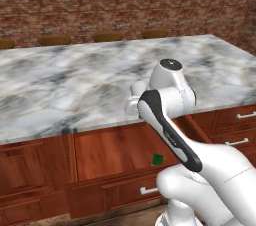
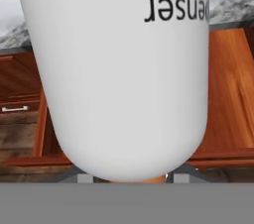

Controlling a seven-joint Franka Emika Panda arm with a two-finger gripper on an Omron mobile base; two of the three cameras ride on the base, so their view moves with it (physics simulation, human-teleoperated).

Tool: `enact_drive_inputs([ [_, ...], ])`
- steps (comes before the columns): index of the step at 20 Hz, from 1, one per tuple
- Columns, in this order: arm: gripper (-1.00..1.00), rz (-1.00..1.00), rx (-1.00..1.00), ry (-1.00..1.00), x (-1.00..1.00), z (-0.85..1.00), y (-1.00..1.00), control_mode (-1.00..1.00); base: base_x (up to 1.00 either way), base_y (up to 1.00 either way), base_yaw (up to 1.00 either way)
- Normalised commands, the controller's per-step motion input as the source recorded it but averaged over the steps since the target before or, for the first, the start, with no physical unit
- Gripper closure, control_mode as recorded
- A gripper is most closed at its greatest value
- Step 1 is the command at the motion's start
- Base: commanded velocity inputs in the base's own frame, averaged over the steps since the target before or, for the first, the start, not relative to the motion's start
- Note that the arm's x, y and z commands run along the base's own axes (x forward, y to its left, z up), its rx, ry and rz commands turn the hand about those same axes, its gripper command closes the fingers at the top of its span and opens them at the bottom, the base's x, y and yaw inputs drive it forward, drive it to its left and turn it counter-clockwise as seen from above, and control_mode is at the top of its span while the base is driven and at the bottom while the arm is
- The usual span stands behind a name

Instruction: Restock the sink supplies by placing the sponge and soap dispenser on the counter and next to the sink. Make sure the soap dispenser is upright.

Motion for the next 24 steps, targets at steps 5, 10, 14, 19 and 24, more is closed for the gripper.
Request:
enact_drive_inputs([
  [5,1.00,-0.02,0.00,0.02,-0.19,0.16,-0.15,-1.00,0.00,0.00,0.00],
  [10,1.00,-0.01,0.00,0.00,-0.03,0.00,-0.04,-1.00,0.00,0.00,0.00],
  [14,1.00,0.00,0.00,0.00,0.00,0.00,0.00,-1.00,0.00,0.00,0.00],
  [19,1.00,-0.02,0.00,0.00,-0.04,0.00,0.00,1.00,-0.10,0.00,-0.10],
  [24,1.00,0.00,0.00,0.00,0.00,0.00,0.00,1.00,-0.29,0.02,-0.47],
])
